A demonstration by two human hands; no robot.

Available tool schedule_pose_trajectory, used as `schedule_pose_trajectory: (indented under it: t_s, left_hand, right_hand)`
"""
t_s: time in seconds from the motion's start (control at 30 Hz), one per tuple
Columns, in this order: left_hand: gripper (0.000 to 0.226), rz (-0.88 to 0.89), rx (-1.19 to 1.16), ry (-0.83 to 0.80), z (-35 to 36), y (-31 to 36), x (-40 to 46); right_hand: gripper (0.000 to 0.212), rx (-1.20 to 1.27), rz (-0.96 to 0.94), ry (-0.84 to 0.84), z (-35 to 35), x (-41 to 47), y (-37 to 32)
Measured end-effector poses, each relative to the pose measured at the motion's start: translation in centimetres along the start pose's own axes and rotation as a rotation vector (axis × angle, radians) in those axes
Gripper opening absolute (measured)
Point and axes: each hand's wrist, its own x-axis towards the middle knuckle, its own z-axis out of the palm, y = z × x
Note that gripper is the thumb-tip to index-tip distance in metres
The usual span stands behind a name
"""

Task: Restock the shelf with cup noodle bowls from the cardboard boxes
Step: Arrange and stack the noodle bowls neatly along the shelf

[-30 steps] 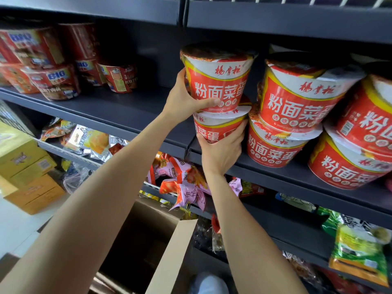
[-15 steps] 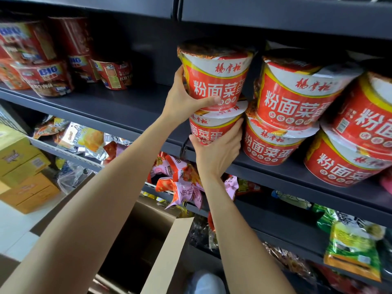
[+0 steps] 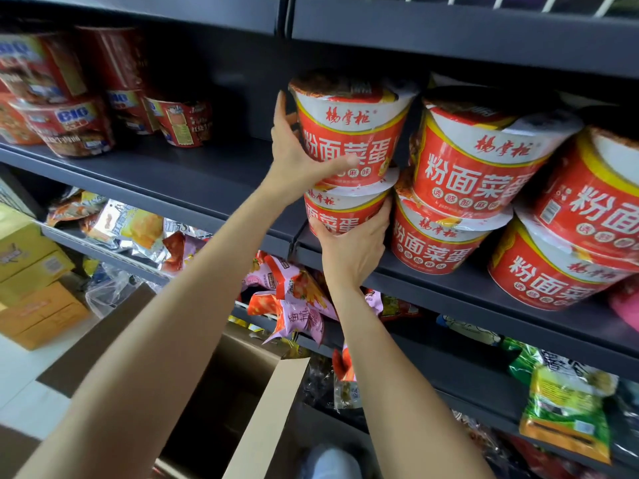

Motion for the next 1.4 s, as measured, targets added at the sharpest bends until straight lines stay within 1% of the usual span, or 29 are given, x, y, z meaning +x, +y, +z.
schedule_pose_trajectory:
  t_s: [0.03,0.1,0.17,0.27,0.37,0.47,0.63,0.8,0.9,0.97,1.03,1.07,1.13,1.23,1.4]
  left_hand:
    - [0.143,0.015,0.023,0.084,1.0,0.1,-0.3]
    - [0.140,0.023,0.010,0.158,2.0,0.1,-0.6]
    - [0.125,0.017,-0.008,0.129,1.5,0.1,-0.4]
    - [0.104,0.011,0.030,0.066,0.1,-0.3,-0.1]
    - [0.094,0.024,0.068,0.054,-0.3,-0.3,0.2]
    - [0.090,0.030,0.085,0.049,-0.4,-0.2,0.3]
    - [0.089,0.034,0.092,0.054,-0.1,-0.3,0.1]
    - [0.097,0.014,0.074,0.040,0.0,-0.4,-0.1]
    - [0.109,0.003,0.053,0.024,0.0,-0.4,-0.5]
    - [0.121,-0.018,0.068,0.015,0.1,-0.4,-1.0]
    - [0.134,-0.076,0.110,-0.003,0.3,-0.5,-1.4]
    - [0.135,-0.105,0.122,-0.025,0.3,-0.6,-1.6]
    - [0.128,-0.132,0.124,-0.066,0.4,-1.1,-1.8]
    - [0.116,-0.130,0.108,-0.068,0.4,-1.1,-2.0]
    - [0.114,-0.151,0.134,-0.062,0.3,-0.9,-2.2]
  right_hand:
    - [0.113,0.013,0.001,-0.025,0.0,0.2,0.1]
    - [0.115,-0.040,-0.032,-0.005,-0.1,0.4,0.5]
    - [0.116,-0.070,-0.041,0.001,-0.3,0.6,0.5]
    - [0.116,-0.058,-0.049,-0.052,-0.5,1.0,0.7]
    - [0.116,-0.040,-0.070,-0.072,-0.9,1.4,1.1]
    - [0.115,-0.038,-0.076,-0.088,-1.2,1.5,1.4]
    - [0.115,-0.020,-0.081,-0.104,-1.1,1.3,1.3]
    - [0.115,-0.039,-0.094,-0.113,-1.2,1.3,1.3]
    - [0.114,-0.040,-0.090,-0.121,-1.1,1.0,1.1]
    - [0.114,-0.036,-0.077,-0.115,-1.1,0.8,0.8]
    - [0.114,-0.024,-0.064,-0.122,-1.1,0.7,0.5]
    - [0.113,-0.017,-0.063,-0.133,-1.2,0.7,0.5]
    - [0.113,-0.010,-0.066,-0.154,-1.5,0.8,0.4]
    - [0.112,-0.036,-0.074,-0.183,-1.9,0.9,0.4]
    - [0.110,-0.083,-0.064,-0.248,-2.3,0.9,0.2]
